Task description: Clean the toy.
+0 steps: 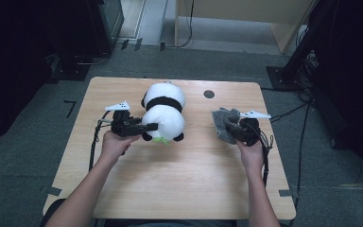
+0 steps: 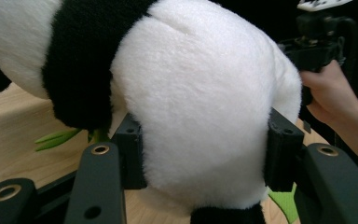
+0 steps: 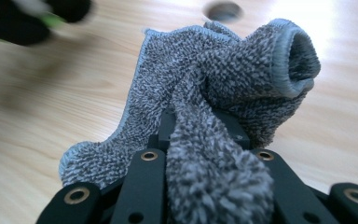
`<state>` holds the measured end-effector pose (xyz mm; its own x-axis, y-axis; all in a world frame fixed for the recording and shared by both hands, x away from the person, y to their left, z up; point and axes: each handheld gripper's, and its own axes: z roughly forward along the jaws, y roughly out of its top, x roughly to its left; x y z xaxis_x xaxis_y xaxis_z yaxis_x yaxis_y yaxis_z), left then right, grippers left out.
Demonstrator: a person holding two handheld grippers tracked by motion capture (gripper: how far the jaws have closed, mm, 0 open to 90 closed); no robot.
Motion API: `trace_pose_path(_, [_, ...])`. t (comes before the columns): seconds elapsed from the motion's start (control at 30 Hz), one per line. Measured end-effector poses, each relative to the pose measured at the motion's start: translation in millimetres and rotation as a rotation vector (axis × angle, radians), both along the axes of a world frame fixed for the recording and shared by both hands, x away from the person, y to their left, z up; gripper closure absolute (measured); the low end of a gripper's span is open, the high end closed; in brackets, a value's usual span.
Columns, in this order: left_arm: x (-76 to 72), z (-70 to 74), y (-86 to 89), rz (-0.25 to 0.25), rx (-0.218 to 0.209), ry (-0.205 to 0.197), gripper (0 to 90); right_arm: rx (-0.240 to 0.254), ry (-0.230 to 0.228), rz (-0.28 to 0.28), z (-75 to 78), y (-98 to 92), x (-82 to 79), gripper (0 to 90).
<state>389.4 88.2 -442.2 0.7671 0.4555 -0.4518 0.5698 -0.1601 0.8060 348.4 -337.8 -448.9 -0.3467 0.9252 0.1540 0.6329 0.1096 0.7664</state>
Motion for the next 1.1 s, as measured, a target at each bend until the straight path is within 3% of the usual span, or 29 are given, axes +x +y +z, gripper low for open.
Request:
trace_pose_path(0.4, [-12.1,-4.8,-8.0,0.025,0.024,-0.001,45.6,0.058,-0.158,0.226,53.1,66.3,-17.1,76.4])
trace_pose_path(0.57, [-17.7,-5.6,-10.7,0.034,0.018,-0.009,45.7,0.029,-0.234,0.364,66.5,104.7,-30.2,76.1])
trace_pose_path(0.7, [-20.3,-3.1,-14.6,0.043,0.015,-0.017,45.9,0.059,-0.236,0.469,62.8,136.3,-38.4,75.7])
trace_pose_path(0.8, [-20.6,-2.4,-13.6,0.065,0.028,-0.02,46.4,0.018,-0.268,0.47,53.2,151.3,-44.3,75.7])
trace_pose_path(0.93, [-17.9,-3.9,-8.6,0.074,0.019,0.005,46.6,-0.001,-0.268,0.518,46.6,157.6,-46.6,75.7])
trace_pose_path(1.1, [-15.2,-2.6,-4.7,0.099,0.012,0.009,47.0,-0.042,-0.275,0.565,36.0,166.8,-49.8,75.7])
